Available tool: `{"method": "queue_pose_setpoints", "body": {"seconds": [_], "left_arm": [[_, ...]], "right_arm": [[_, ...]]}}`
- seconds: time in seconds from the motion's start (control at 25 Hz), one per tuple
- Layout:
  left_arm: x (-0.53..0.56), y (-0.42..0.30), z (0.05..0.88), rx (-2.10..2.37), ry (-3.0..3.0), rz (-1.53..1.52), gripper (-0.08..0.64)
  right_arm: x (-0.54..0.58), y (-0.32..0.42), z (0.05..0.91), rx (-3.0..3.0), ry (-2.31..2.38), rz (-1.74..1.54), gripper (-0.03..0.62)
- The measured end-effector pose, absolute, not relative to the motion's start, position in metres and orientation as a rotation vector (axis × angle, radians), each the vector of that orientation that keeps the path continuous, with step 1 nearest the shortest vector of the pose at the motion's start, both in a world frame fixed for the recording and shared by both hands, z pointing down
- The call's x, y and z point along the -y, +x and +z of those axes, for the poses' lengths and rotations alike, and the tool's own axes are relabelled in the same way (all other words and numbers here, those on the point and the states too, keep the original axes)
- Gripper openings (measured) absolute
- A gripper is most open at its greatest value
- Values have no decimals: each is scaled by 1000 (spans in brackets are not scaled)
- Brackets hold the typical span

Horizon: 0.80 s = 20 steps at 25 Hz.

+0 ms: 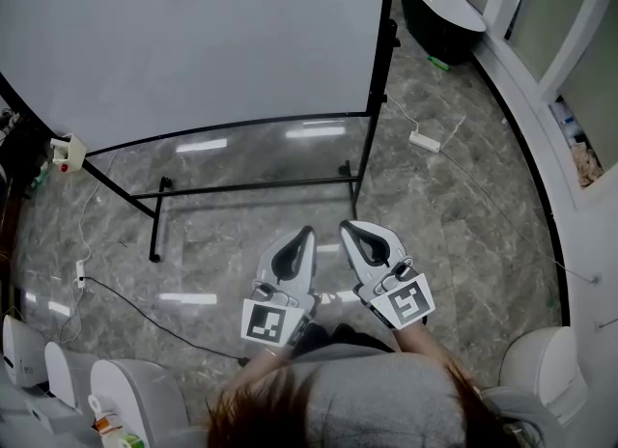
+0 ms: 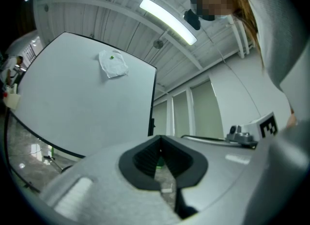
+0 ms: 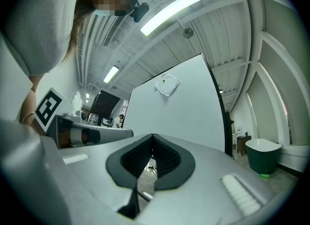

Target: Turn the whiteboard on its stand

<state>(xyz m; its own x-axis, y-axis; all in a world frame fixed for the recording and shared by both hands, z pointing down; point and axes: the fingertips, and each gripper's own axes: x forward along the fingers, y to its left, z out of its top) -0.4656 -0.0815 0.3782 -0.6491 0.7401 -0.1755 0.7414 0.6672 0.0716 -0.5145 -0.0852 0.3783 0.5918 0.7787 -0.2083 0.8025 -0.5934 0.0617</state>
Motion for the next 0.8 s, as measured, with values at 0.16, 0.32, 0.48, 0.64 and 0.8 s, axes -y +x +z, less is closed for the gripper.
{"method": "queue_pose_setpoints", "body": {"seconds": [0.16, 0.32, 0.48, 0.64, 0.8], "left_arm": [[81, -466, 375, -2690, 1206, -38, -3], [81, -469, 375, -2697, 1192, -28, -4], [82, -467, 373, -2694, 1183, -33, -3], [82, -468, 373, -2696, 1174, -35, -3], [81, -466, 371, -2693, 1167, -38, -4]], "right_arm": [[90, -509, 369, -1296, 2652, -242, 2], [91, -508, 368, -1291, 2647, -240, 2], [92, -508, 369, -1303, 2643, -237, 2], [92, -507, 368, -1298, 2636, -231, 2], [91, -506, 369, -1303, 2636, -231, 2]]}}
